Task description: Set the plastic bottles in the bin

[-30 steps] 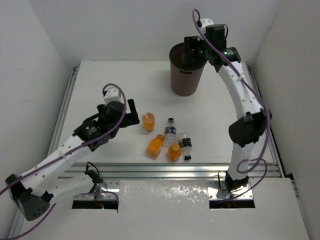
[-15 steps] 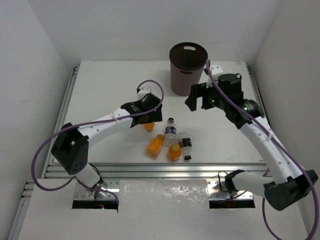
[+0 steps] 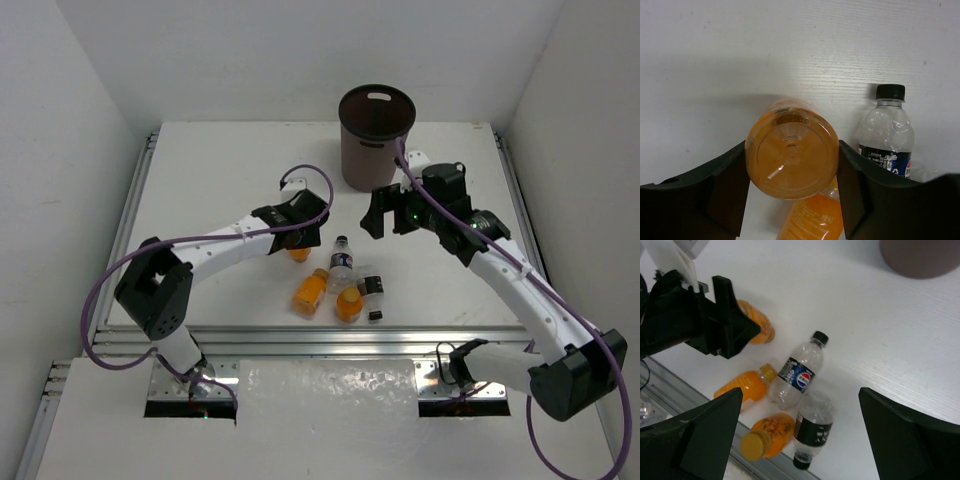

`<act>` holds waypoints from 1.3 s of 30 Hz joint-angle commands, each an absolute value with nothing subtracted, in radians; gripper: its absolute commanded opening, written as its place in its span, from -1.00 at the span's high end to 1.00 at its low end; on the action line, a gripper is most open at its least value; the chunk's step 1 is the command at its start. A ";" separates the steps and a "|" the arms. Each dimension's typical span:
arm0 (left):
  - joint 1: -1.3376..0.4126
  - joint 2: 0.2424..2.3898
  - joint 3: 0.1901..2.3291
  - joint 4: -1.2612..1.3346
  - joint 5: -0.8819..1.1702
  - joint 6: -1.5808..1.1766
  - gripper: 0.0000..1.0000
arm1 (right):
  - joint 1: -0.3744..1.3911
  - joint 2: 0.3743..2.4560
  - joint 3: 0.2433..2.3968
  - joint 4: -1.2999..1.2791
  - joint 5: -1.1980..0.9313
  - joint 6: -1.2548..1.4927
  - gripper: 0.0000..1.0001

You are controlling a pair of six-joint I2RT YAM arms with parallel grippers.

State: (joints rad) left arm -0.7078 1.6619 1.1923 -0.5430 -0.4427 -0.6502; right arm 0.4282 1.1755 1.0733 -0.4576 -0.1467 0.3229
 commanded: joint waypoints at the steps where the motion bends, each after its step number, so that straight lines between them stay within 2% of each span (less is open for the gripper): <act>1: -0.716 1.669 1.223 -0.512 -0.448 -0.638 0.63 | 0.433 1.126 0.976 -0.312 -0.271 0.339 -0.98; 3: -0.715 1.661 1.232 -0.537 -0.472 -0.646 0.85 | 0.433 1.115 0.927 -0.246 -0.389 0.331 -0.98; 7: -0.716 1.560 1.223 -0.540 -0.534 -0.643 0.99 | 0.446 1.126 0.818 -0.046 -0.515 0.298 -0.98; 13: -0.713 1.396 1.252 -0.538 -0.387 -0.561 1.00 | 0.518 1.209 0.781 0.145 -0.518 0.134 -0.98; 18: -0.696 1.304 1.270 -0.555 -0.142 -0.558 1.00 | 0.537 1.278 0.784 0.340 -0.580 0.083 -0.98; 25: -0.692 1.210 1.230 -0.477 0.153 -0.584 1.00 | 0.604 1.345 0.857 0.380 -0.609 0.008 -0.98; 27: -0.692 1.198 1.221 -0.454 0.176 -0.591 1.00 | 0.614 1.348 0.874 0.371 -0.633 0.008 -0.85; 28: -0.690 1.192 1.218 -0.451 0.172 -0.592 1.00 | 0.624 1.350 0.880 0.359 -0.643 0.008 -0.68; 29: -0.689 1.184 1.218 -0.449 0.167 -0.595 1.00 | 0.629 1.348 0.882 0.354 -0.650 0.006 -0.44; 30: -0.680 1.181 1.215 -0.440 0.170 -0.595 0.97 | 0.629 1.335 0.861 0.374 -0.672 0.008 -0.05; 32: -0.672 1.177 1.218 -0.439 0.173 -0.597 0.44 | 0.630 1.316 0.824 0.412 -0.690 0.008 0.31; 33: -0.669 1.175 1.230 -0.463 0.149 -0.598 0.12 | 0.629 1.309 0.825 0.407 -0.693 0.008 0.52; 34: -0.669 1.167 1.239 -0.481 0.053 -0.609 -0.41 | 0.630 1.307 0.830 0.393 -0.681 0.008 0.52; 37: -0.669 1.109 1.284 -0.570 -0.211 -0.629 -0.99 | 0.624 1.333 0.880 0.325 -0.568 0.008 0.59; 38: -0.669 1.091 1.317 -0.636 -0.291 -0.630 -0.99 | 0.623 1.347 0.935 0.271 -0.531 0.009 0.60; 39: -0.669 1.075 1.333 -0.675 -0.463 -0.637 -0.99 | 0.612 1.364 0.968 0.244 -0.461 0.015 0.62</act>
